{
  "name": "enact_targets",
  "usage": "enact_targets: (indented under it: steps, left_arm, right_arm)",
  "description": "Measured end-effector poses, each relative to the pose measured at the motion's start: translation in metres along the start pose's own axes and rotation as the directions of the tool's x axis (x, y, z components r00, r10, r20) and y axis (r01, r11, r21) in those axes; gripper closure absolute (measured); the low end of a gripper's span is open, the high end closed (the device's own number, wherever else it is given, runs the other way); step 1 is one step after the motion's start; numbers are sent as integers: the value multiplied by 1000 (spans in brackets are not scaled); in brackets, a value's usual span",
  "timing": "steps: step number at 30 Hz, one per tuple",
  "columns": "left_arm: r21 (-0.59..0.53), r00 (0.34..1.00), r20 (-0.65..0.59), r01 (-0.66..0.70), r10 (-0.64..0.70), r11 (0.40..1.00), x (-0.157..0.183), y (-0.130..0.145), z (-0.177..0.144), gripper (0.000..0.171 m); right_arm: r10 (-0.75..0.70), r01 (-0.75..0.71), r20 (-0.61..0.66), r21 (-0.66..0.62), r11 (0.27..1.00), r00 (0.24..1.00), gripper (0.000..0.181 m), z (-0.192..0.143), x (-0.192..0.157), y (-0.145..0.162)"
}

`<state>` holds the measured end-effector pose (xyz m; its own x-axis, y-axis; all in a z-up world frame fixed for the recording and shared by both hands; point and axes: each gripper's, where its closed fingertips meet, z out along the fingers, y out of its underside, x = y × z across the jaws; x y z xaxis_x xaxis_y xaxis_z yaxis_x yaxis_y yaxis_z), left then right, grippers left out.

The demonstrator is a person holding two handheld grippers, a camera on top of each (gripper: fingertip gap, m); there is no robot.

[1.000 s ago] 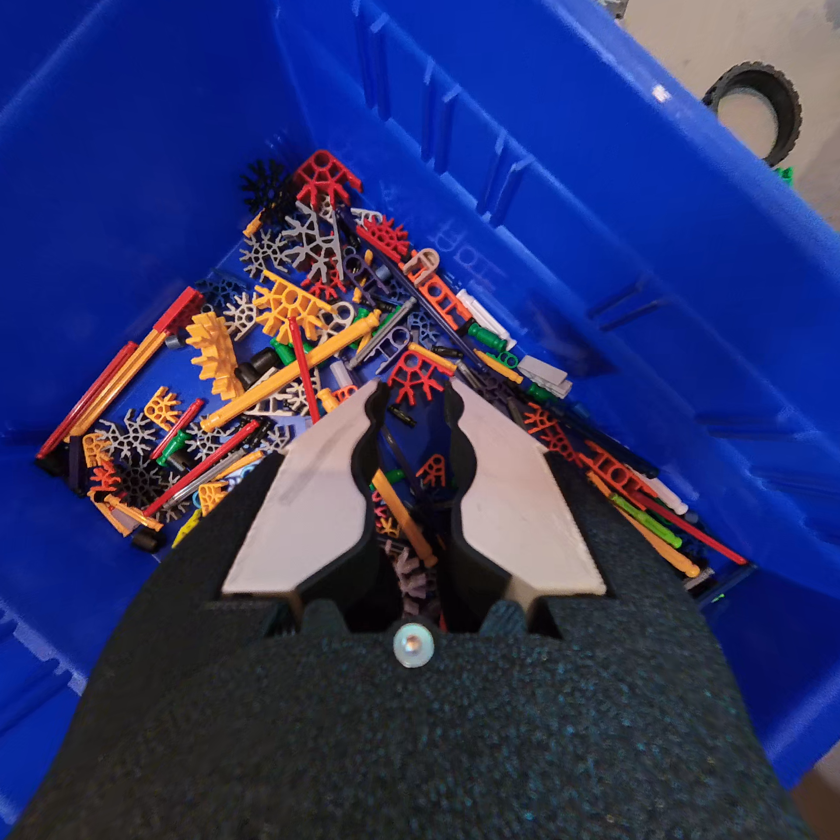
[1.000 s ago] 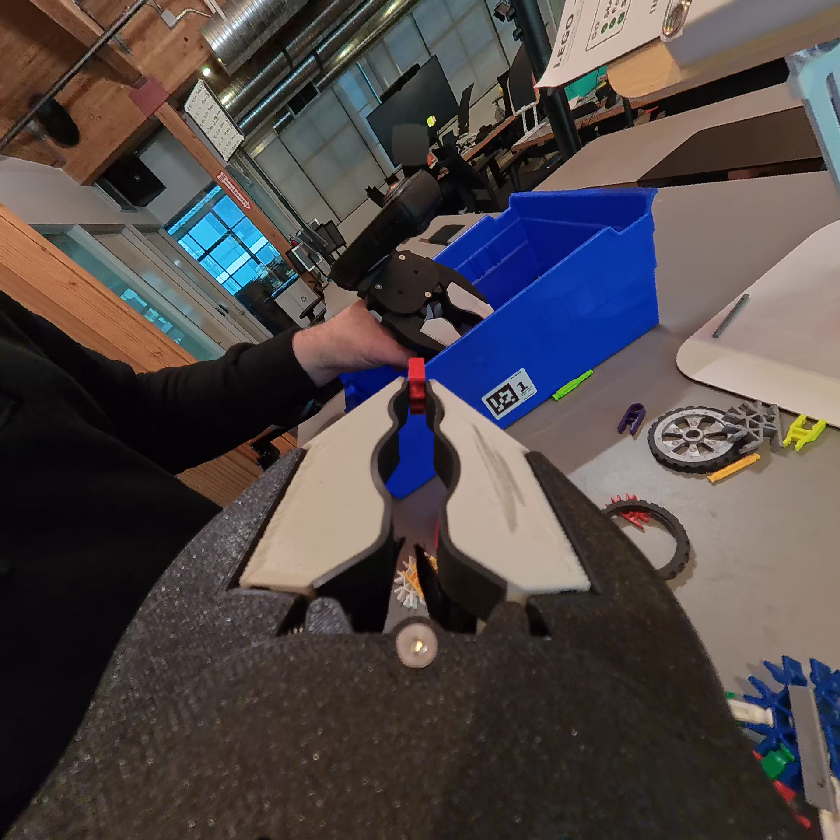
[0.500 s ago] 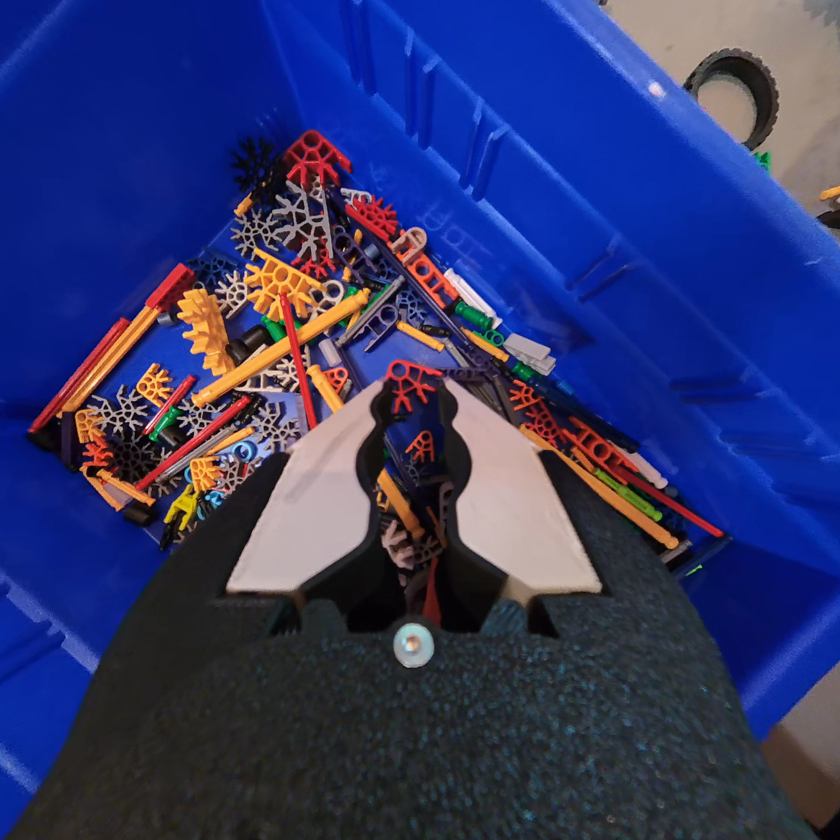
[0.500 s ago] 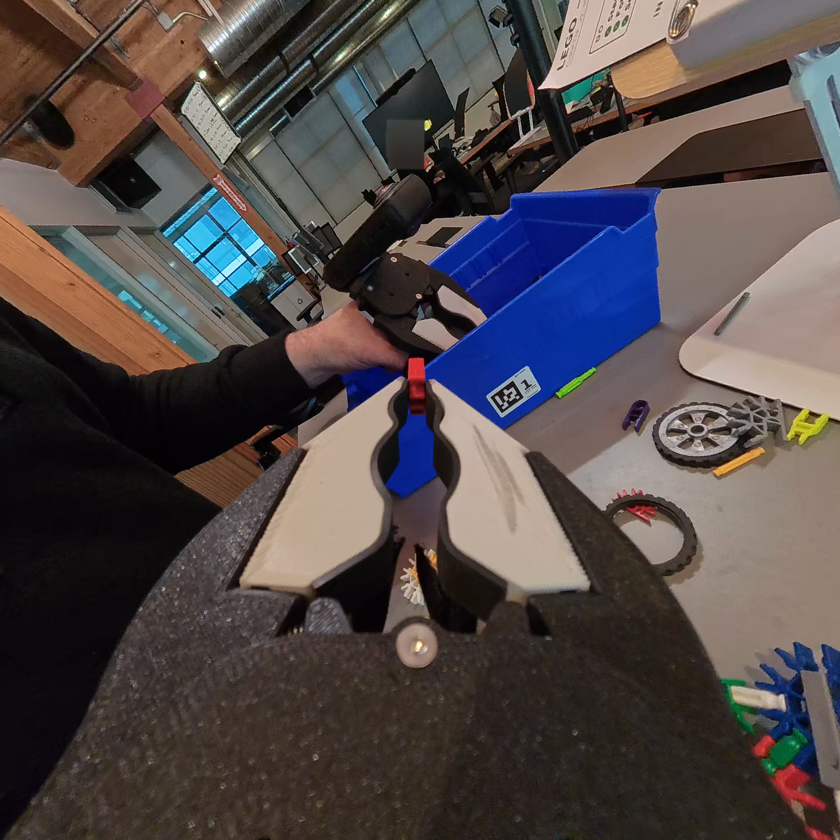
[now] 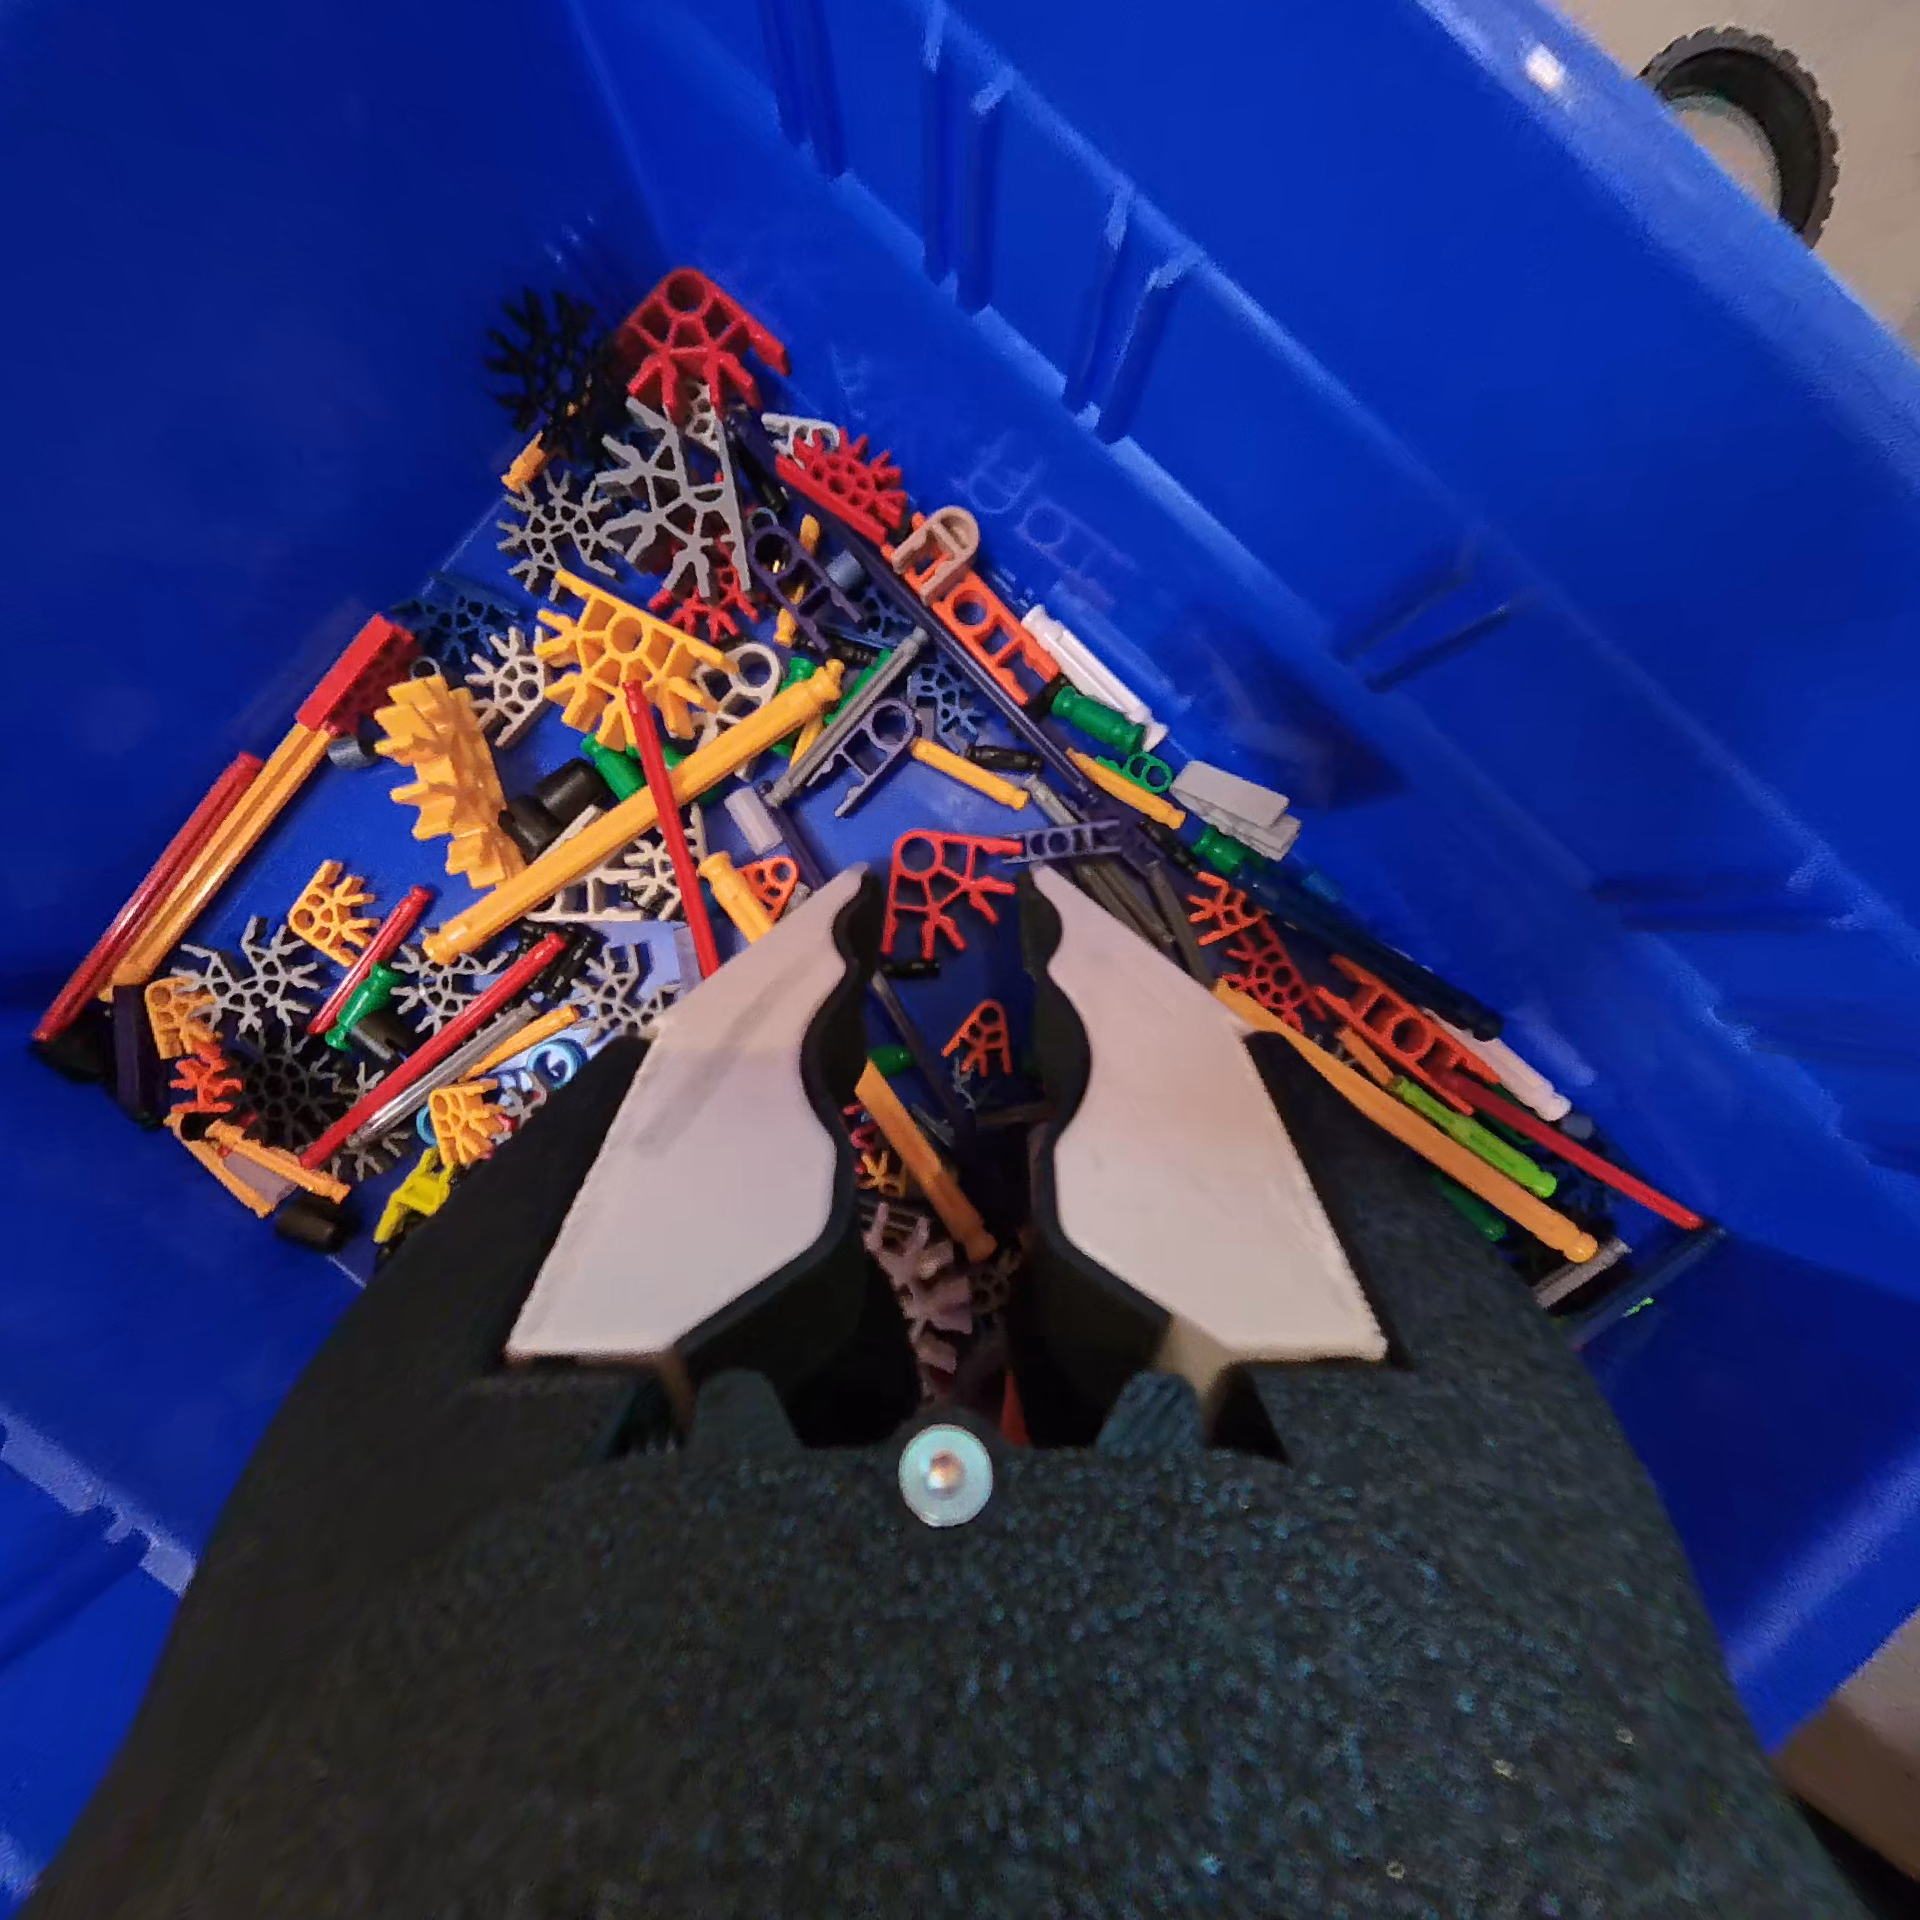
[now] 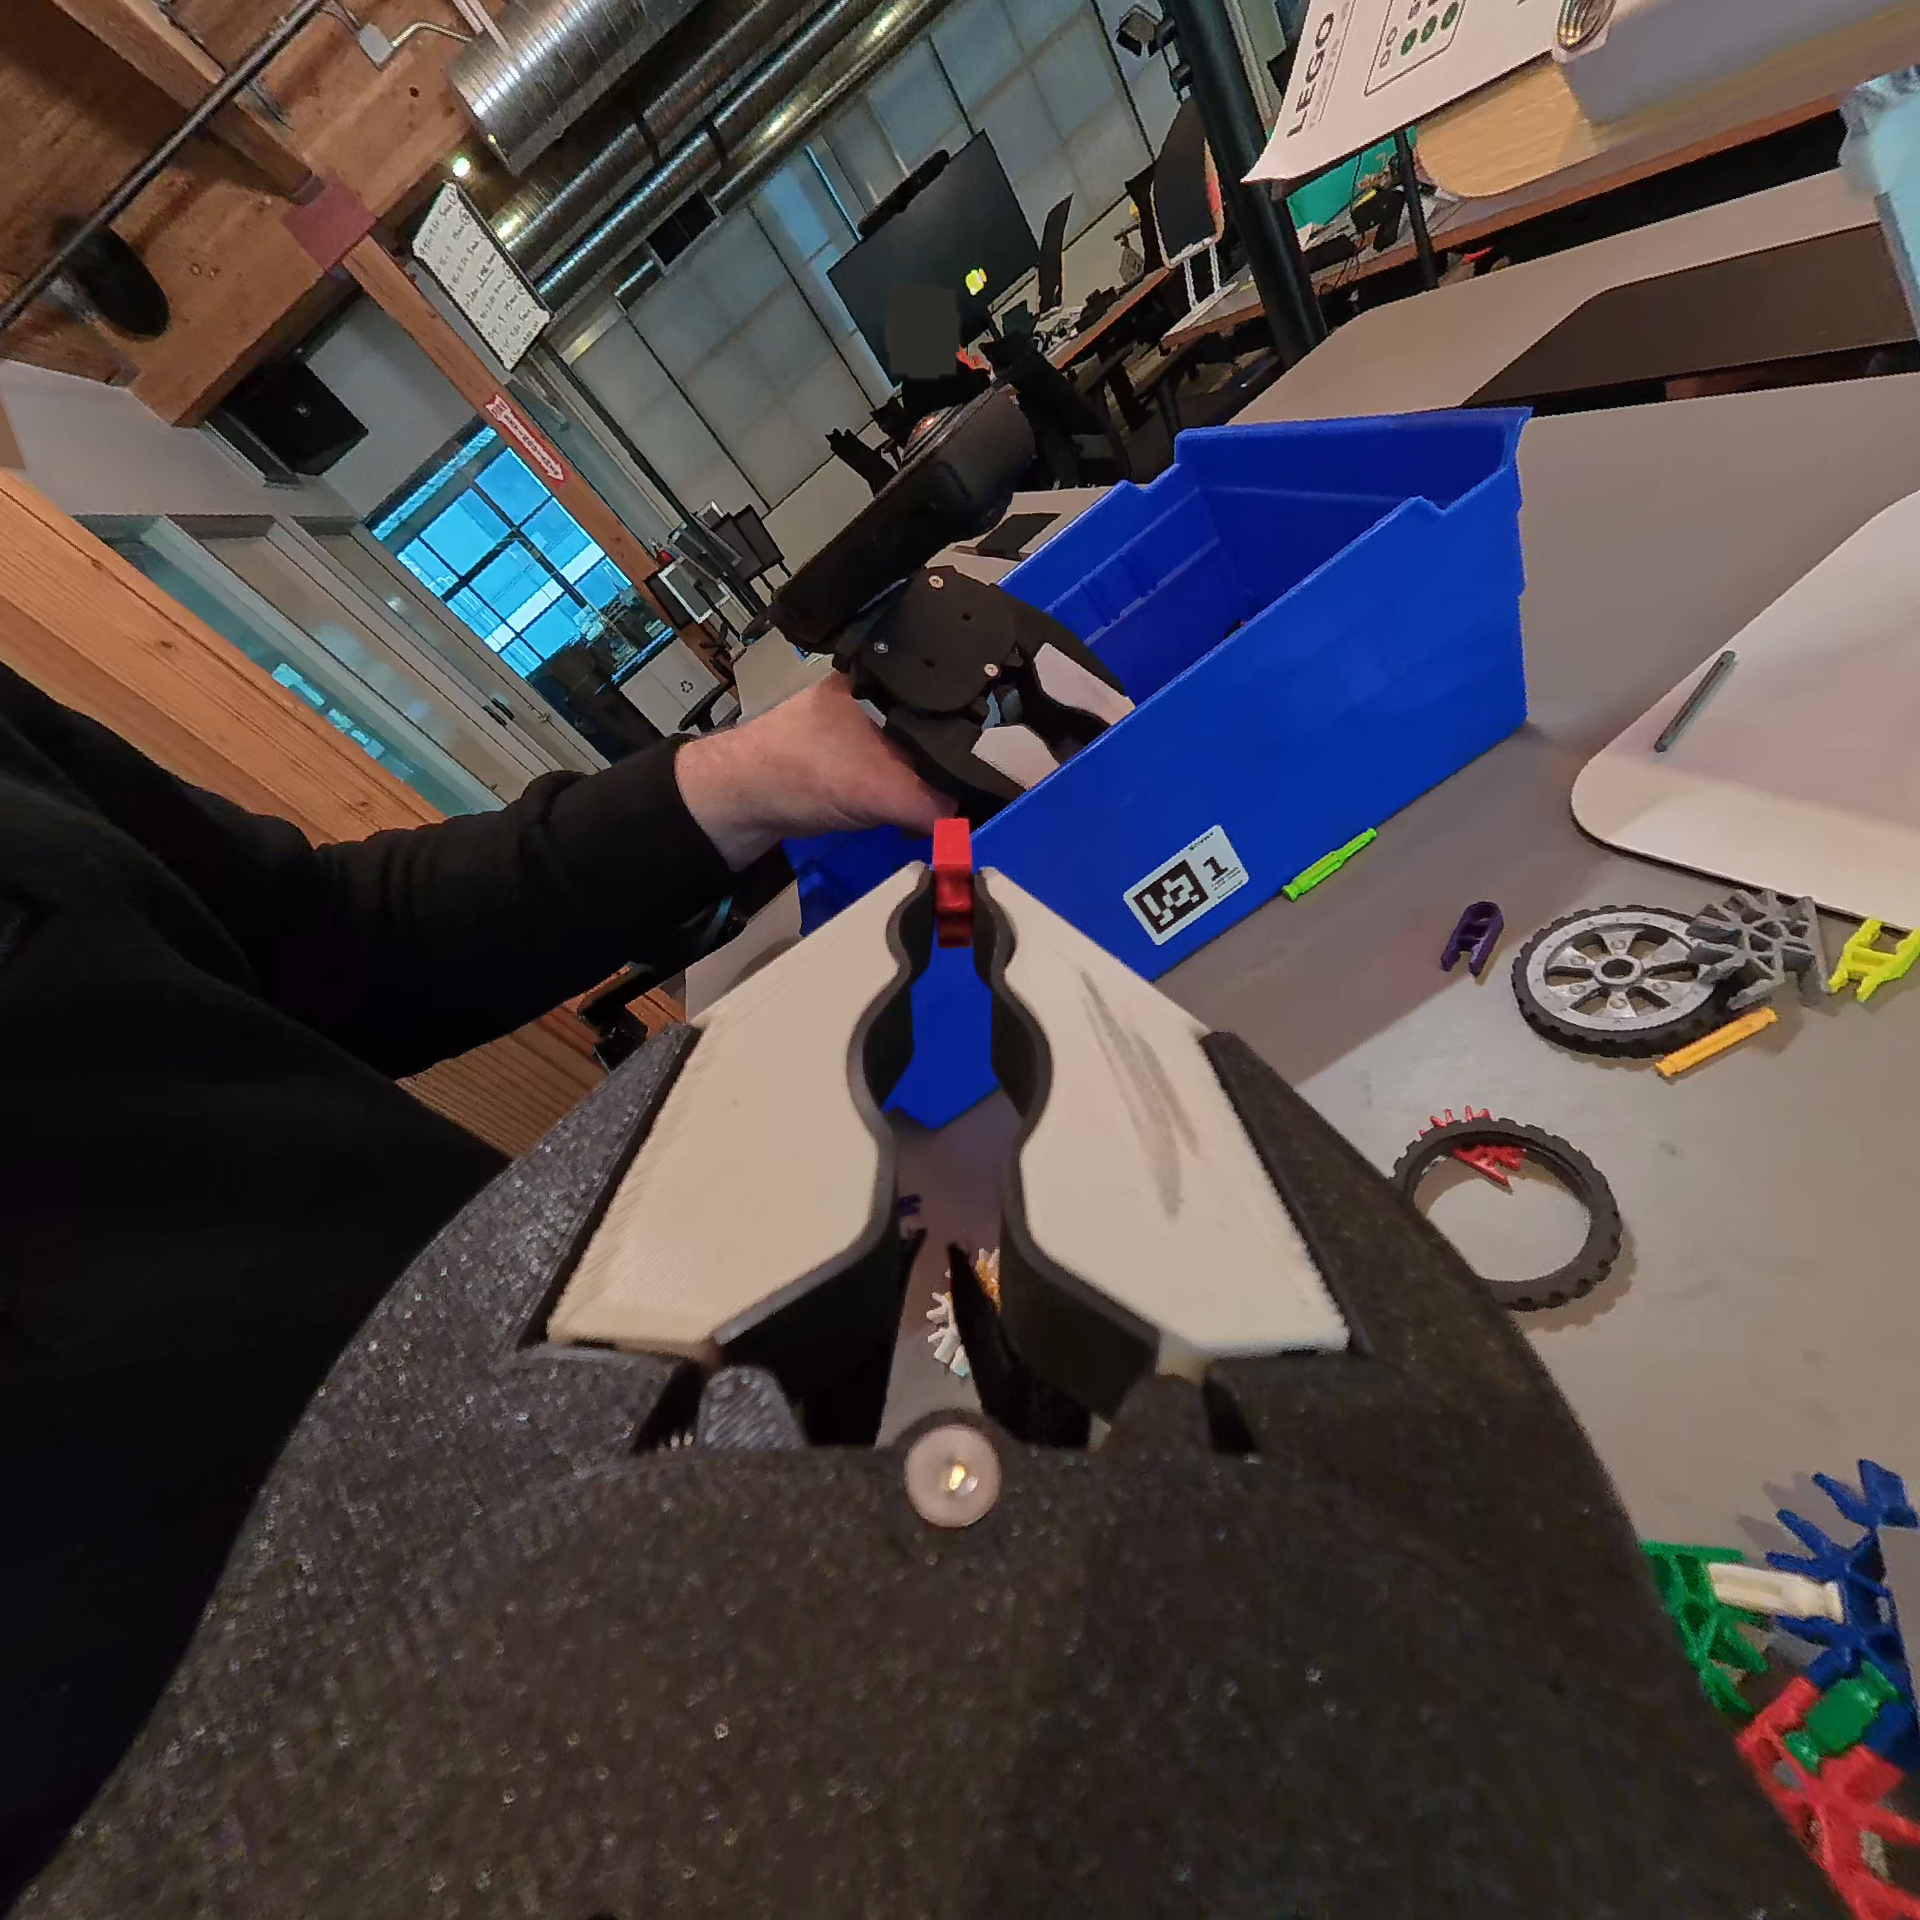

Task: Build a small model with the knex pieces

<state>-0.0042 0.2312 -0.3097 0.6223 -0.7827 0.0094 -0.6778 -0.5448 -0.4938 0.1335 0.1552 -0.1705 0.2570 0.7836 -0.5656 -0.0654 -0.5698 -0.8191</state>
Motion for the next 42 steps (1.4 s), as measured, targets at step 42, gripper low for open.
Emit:
enact_targets:
  steps: [42]
  left_arm:
    - [96,993,112,-32,21,995,-1,-26,-52,149]
  right_arm:
    - [-111,117,-126,41,992,986,176,-47,16,-47]
